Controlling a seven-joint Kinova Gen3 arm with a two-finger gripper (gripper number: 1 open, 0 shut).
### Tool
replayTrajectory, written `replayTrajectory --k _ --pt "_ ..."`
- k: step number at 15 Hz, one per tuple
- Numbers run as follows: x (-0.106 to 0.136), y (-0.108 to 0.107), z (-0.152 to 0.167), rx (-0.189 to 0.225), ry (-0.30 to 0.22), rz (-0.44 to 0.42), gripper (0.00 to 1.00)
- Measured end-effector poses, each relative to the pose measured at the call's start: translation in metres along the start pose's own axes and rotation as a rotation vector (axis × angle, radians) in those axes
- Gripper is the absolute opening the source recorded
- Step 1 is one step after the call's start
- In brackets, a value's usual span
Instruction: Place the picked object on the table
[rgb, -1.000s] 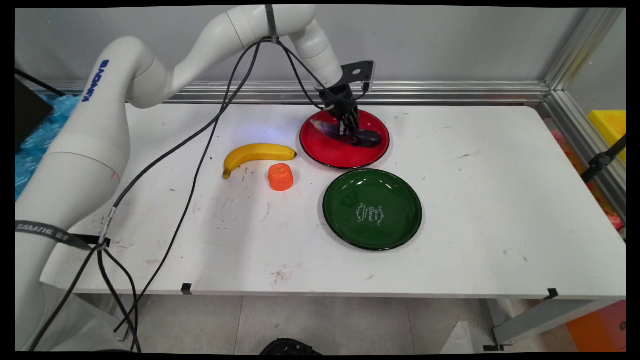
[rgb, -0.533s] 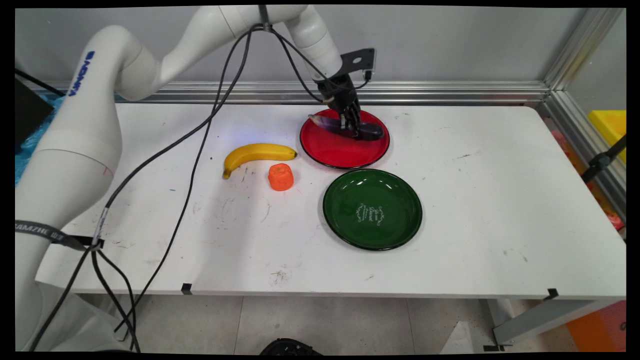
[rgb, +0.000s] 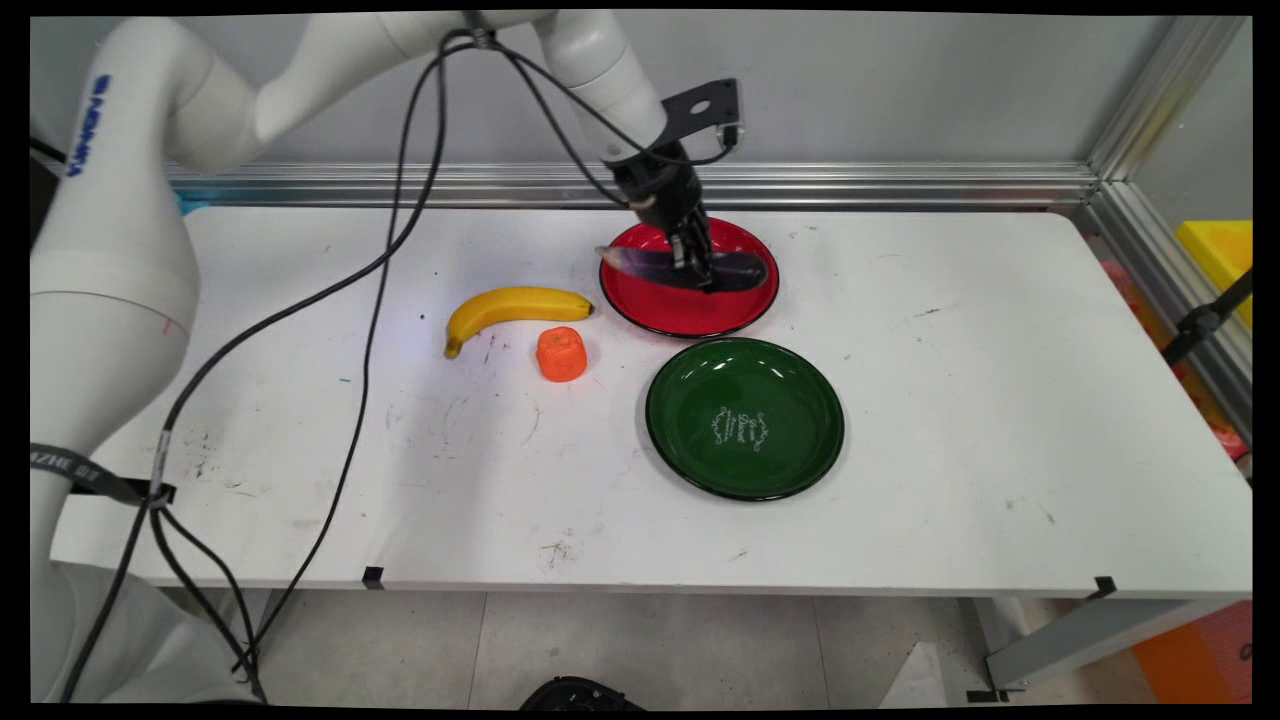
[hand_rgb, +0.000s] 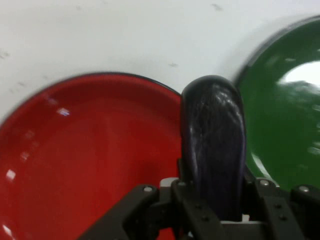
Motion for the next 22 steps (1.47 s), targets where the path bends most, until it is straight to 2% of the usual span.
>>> replayTrajectory --k 6,10,14,22 --pt "-0.039 0.066 -0.03 -0.054 -0.045 -0.055 0.0" --pt "-0.066 0.093 -0.04 -0.071 -0.075 -0.083 0.0" --pt "-0.086 0.109 -0.041 -0.071 -0.094 -0.107 0.0" --pt "-0.113 0.125 -0.037 -0.065 -0.112 -0.136 0.0"
